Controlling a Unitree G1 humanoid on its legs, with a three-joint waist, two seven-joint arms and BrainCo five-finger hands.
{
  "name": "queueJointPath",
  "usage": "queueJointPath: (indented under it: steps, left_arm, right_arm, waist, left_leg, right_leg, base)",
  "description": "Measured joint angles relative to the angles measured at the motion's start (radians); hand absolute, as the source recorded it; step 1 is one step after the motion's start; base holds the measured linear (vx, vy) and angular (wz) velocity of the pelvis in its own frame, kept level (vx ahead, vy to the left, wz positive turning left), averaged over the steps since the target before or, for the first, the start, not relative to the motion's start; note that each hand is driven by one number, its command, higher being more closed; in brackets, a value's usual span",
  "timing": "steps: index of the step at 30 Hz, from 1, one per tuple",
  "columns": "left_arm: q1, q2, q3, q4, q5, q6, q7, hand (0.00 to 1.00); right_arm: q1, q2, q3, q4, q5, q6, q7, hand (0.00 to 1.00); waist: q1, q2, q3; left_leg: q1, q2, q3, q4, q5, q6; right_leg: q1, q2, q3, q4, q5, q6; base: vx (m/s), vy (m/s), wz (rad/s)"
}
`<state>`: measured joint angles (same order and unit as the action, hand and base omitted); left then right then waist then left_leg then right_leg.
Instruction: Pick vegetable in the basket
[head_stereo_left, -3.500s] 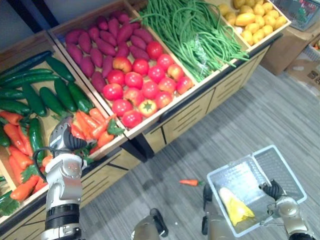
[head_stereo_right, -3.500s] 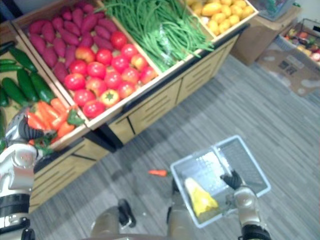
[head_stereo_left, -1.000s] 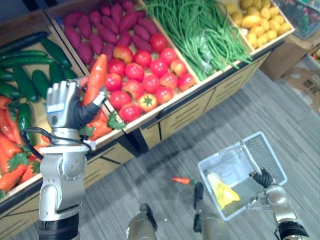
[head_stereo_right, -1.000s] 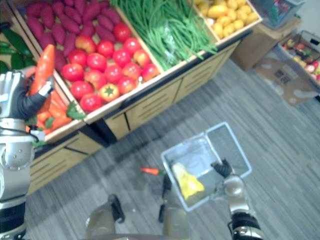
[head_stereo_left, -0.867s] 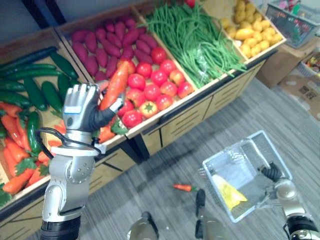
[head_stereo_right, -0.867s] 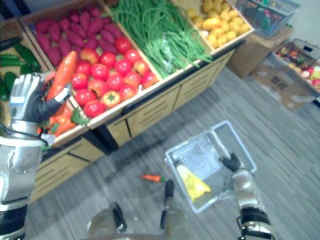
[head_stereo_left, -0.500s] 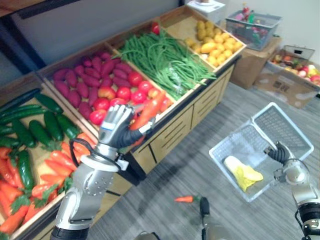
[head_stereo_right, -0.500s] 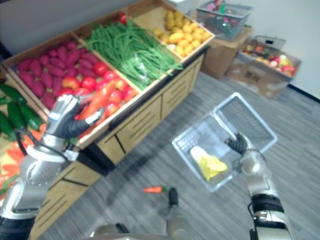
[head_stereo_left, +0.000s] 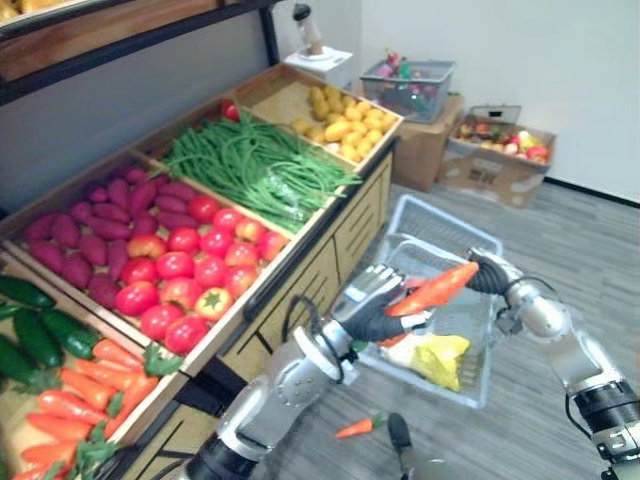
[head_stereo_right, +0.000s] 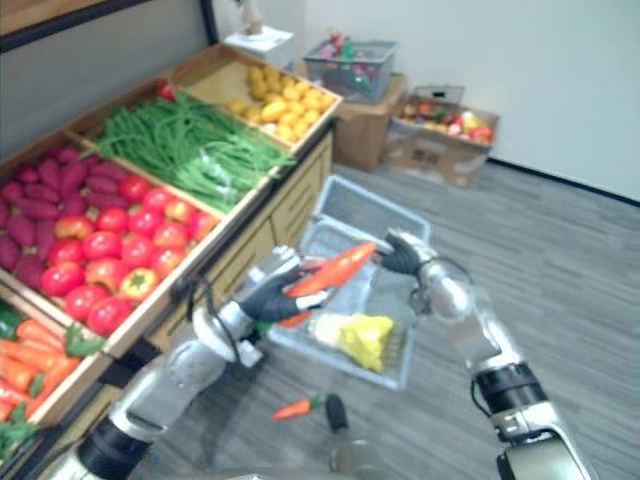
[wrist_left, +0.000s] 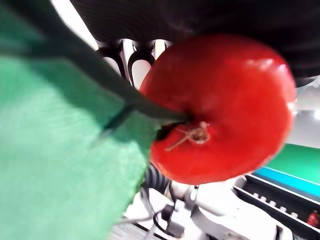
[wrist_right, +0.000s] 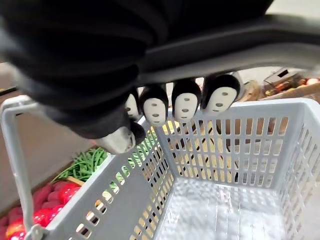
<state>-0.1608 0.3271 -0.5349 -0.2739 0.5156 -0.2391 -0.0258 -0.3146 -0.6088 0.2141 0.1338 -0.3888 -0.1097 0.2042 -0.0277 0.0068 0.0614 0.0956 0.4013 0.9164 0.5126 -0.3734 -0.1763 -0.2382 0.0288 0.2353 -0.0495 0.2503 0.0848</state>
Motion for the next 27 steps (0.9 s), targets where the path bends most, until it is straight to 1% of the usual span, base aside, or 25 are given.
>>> queueJointPath:
  steps: [4,7,10,15,17,18,19,20,21,22,24,25,27]
  left_arm:
    - [-0.034,-0.051,-0.056,0.111,0.020,0.003,-0.018,1.00]
    - [-0.055,-0.092,-0.079,0.204,0.057,0.009,-0.022,1.00]
    - [-0.077,-0.114,-0.090,0.288,0.085,0.021,-0.023,1.00]
    - [-0.084,-0.139,-0.088,0.379,0.107,-0.004,-0.018,1.00]
    - [-0.096,-0.158,-0.096,0.450,0.159,-0.023,-0.020,1.00]
    - [-0.109,-0.189,-0.103,0.515,0.190,-0.027,-0.023,1.00]
    - [-0.116,-0.202,-0.106,0.540,0.207,-0.027,-0.023,1.00]
    - [-0.130,-0.231,-0.087,0.627,0.219,0.001,-0.021,1.00]
    - [-0.139,-0.242,-0.049,0.695,0.235,0.038,-0.019,1.00]
    - [-0.158,-0.241,0.018,0.788,0.252,0.101,-0.018,0.00]
    - [-0.175,-0.237,0.046,0.824,0.260,0.137,-0.016,0.00]
    - [-0.187,-0.232,0.084,0.851,0.279,0.166,-0.015,0.00]
    - [-0.194,-0.228,0.088,0.861,0.293,0.169,-0.018,0.00]
  right_arm:
    - [-0.026,0.010,0.038,-0.035,-0.002,-0.003,0.006,1.00]
    - [-0.030,0.030,0.041,-0.052,-0.001,-0.004,0.026,1.00]
    - [-0.033,0.041,0.053,-0.053,0.005,-0.004,0.030,1.00]
    - [-0.033,0.037,0.068,-0.043,0.006,0.001,0.047,1.00]
    - [-0.033,0.038,0.088,-0.034,0.007,0.001,0.053,1.00]
    - [-0.038,0.038,0.107,-0.032,0.006,0.001,0.065,1.00]
    - [-0.039,0.038,0.112,-0.029,0.007,0.000,0.068,1.00]
    - [-0.038,0.038,0.121,-0.022,0.013,-0.004,0.077,1.00]
    - [-0.038,0.038,0.127,-0.021,0.020,-0.006,0.085,1.00]
    - [-0.037,0.035,0.147,-0.018,0.037,-0.012,0.100,1.00]
    - [-0.032,0.046,0.168,-0.007,0.045,-0.013,0.109,1.00]
    - [-0.031,0.049,0.167,0.019,0.045,-0.008,0.109,1.00]
    - [-0.032,0.053,0.165,0.022,0.055,-0.007,0.110,1.00]
  waist:
    - [0.001,-0.001,-0.004]
    - [-0.004,-0.004,-0.009]
    - [-0.006,-0.010,-0.017]
    - [-0.008,-0.021,-0.025]
    - [-0.019,-0.028,-0.030]
    - [-0.025,-0.031,-0.030]
    - [-0.026,-0.033,-0.029]
    - [-0.030,-0.034,-0.029]
    - [-0.042,-0.035,-0.028]
    - [-0.056,-0.039,-0.026]
    - [-0.057,-0.045,-0.022]
    - [-0.057,-0.047,-0.021]
    - [-0.059,-0.049,-0.019]
  left_leg:
    - [0.031,0.010,0.032,-0.002,0.000,-0.012]
    - [0.032,0.010,0.036,-0.002,-0.002,-0.015]
    - [0.032,0.010,0.036,-0.002,-0.002,-0.016]
    - [0.030,0.001,0.038,-0.014,-0.001,-0.017]
    - [0.030,-0.007,0.035,-0.025,0.003,-0.016]
    - [0.028,-0.014,0.034,-0.031,0.005,-0.016]
    - [0.028,-0.021,0.034,-0.038,0.007,-0.016]
    - [0.027,-0.034,0.034,-0.052,0.010,-0.015]
    - [0.026,-0.041,0.033,-0.059,0.012,-0.014]
    - [0.025,-0.047,0.032,-0.065,0.015,-0.013]
    - [0.026,-0.055,0.031,-0.075,0.019,-0.012]
    - [0.024,-0.063,0.030,-0.082,0.020,-0.011]
    - [0.019,-0.070,0.025,-0.088,0.020,-0.010]
  right_leg:
    - [0.001,0.020,0.018,0.017,0.001,0.002]
    - [0.001,0.020,0.021,0.017,-0.001,0.000]
    - [0.000,0.020,0.022,0.017,0.000,0.000]
    - [-0.001,0.017,0.026,0.014,0.000,0.001]
    - [0.000,0.012,0.026,0.006,0.001,0.001]
    - [0.000,0.008,0.030,-0.004,0.005,0.006]
    - [0.000,0.006,0.034,-0.006,0.005,0.007]
    - [0.000,-0.001,0.037,-0.014,0.007,0.009]
    - [0.000,-0.006,0.039,-0.020,0.009,0.011]
    - [-0.003,-0.010,0.040,-0.026,0.012,0.015]
    - [-0.003,-0.013,0.041,-0.028,0.013,0.016]
    - [-0.003,-0.019,0.041,-0.033,0.016,0.020]
    - [-0.003,-0.026,0.039,-0.040,0.018,0.024]
  base:
    - [0.05,-0.002,-0.20]
    - [0.01,0.004,-0.03]
    - [0.00,0.000,0.00]
    - [0.00,0.000,0.00]
    - [0.03,0.025,0.03]
    - [0.03,0.025,-0.03]
    - [0.03,0.040,-0.06]
    - [0.02,0.034,-0.03]
    - [0.03,0.044,0.00]
    - [0.00,0.000,0.00]
    - [0.01,0.011,0.02]
    - [0.01,0.028,0.06]
    - [0.01,0.039,0.10]
